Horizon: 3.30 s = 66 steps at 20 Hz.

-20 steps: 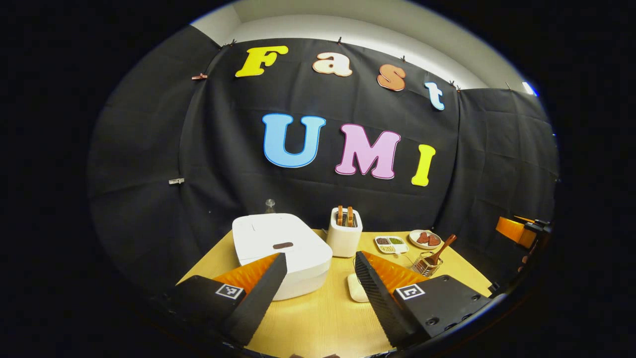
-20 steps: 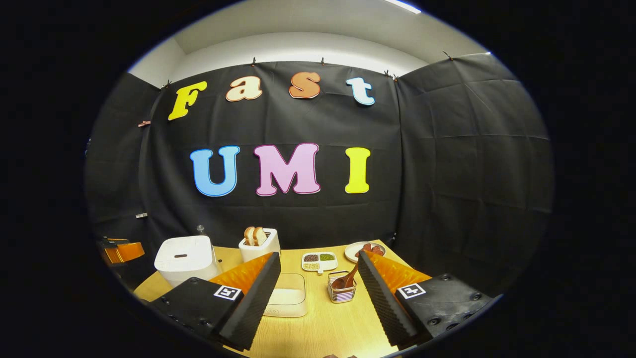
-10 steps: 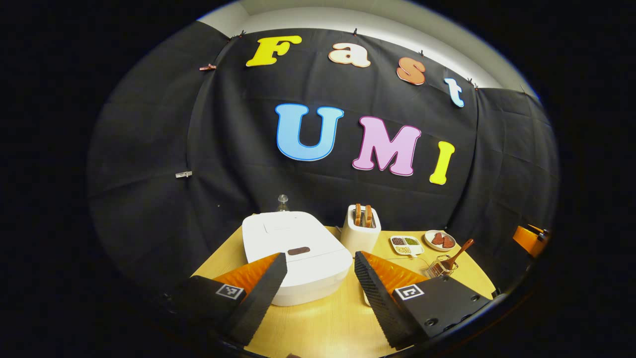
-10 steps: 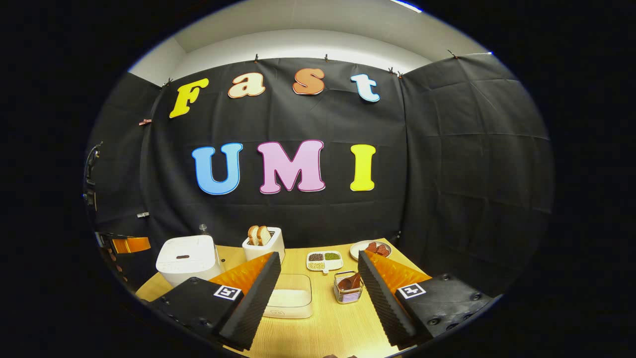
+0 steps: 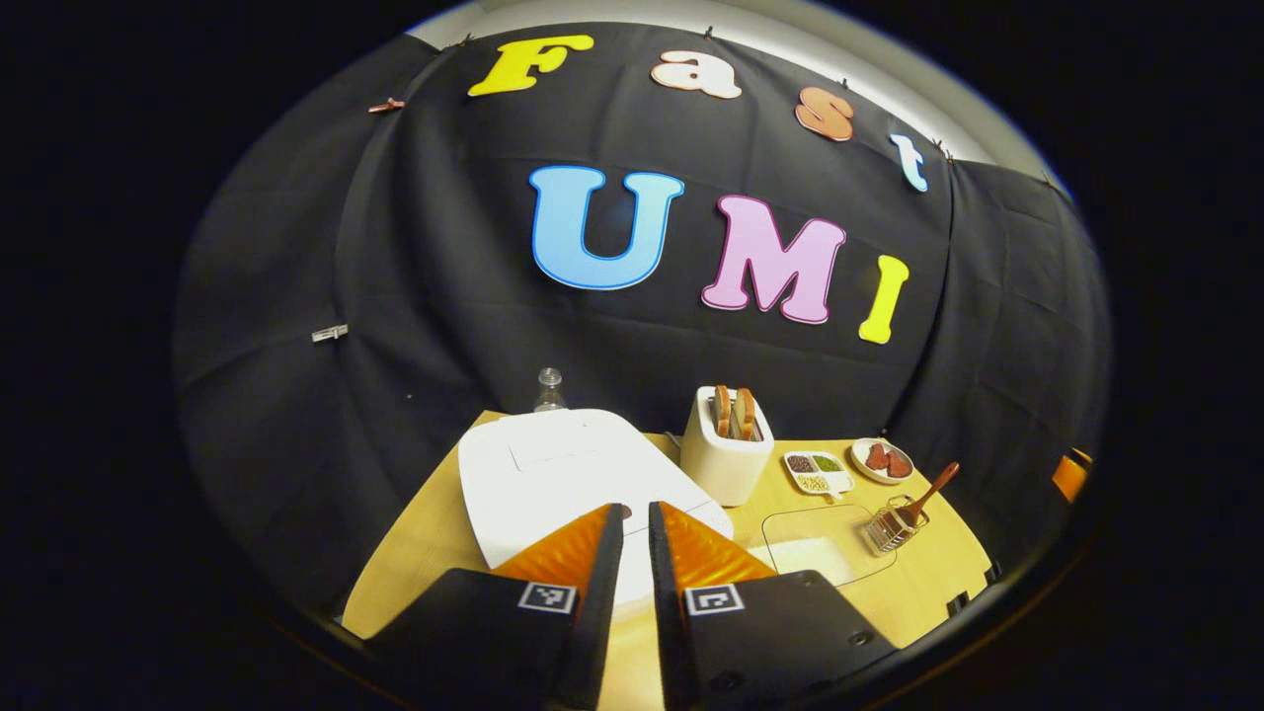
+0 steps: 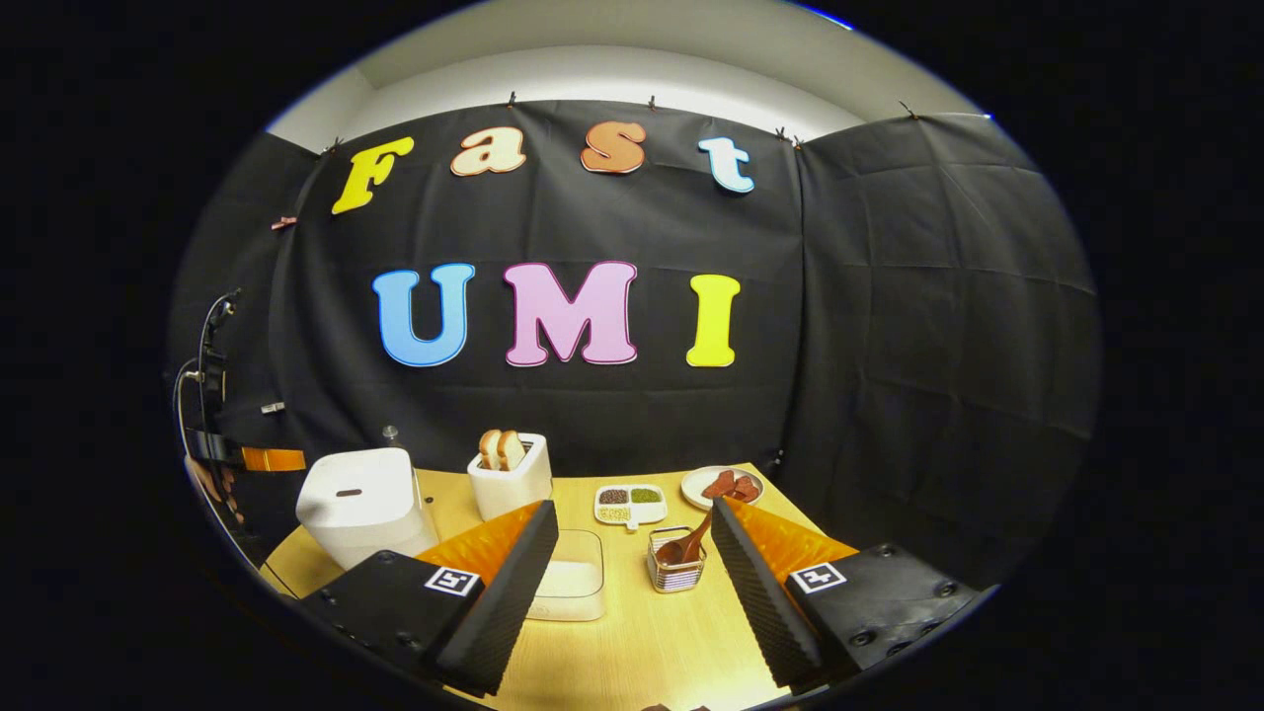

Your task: Close the left gripper, press the button to open the rice cooker; take a wooden spoon from the chopstick holder with the right hand, scoop a spoonful of rice and pour it into the rice cooker, then put the wooden spoon back into the chopstick holder.

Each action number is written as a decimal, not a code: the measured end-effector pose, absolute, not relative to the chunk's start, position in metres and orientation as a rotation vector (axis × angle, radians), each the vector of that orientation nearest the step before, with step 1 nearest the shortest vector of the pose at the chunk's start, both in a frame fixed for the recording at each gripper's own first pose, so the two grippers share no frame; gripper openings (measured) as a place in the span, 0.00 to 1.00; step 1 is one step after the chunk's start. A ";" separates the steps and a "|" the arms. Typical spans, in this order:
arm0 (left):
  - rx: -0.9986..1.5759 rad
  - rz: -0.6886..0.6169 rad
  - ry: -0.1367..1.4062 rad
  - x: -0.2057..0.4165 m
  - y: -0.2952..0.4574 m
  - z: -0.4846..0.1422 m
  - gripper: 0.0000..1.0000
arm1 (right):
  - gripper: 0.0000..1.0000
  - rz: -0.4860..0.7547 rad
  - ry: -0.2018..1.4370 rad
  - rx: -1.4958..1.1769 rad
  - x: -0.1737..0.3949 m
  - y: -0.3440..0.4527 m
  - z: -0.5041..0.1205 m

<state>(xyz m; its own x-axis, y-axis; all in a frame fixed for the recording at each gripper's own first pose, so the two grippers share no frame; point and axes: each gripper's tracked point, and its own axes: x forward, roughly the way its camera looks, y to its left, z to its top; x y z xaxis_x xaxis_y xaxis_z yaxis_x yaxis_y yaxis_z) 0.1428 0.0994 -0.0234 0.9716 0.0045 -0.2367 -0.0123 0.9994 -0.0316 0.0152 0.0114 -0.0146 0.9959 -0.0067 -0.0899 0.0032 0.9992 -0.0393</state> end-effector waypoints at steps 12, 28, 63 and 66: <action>-0.073 0.009 0.398 0.222 0.122 -0.085 0.06 | 0.98 -0.054 0.130 -0.031 0.025 0.009 -0.021; -0.146 0.087 0.333 0.228 0.122 -0.083 0.06 | 0.98 -0.051 0.111 -0.028 0.041 -0.014 -0.019; -0.144 0.446 0.299 0.030 -0.068 -0.091 0.96 | 0.99 0.171 0.520 0.218 0.263 -0.099 -0.226; -0.152 0.459 0.323 0.021 -0.070 -0.101 0.96 | 0.98 0.181 0.523 0.285 0.284 -0.085 -0.233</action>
<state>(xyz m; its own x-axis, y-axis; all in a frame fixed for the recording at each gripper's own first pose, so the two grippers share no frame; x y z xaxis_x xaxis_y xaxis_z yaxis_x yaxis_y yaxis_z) 0.0206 -0.0696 -0.1006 0.8469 0.4099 -0.3387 -0.4574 0.8864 -0.0711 0.2840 -0.0852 -0.2331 0.8517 0.2417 -0.4649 -0.0973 0.9448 0.3129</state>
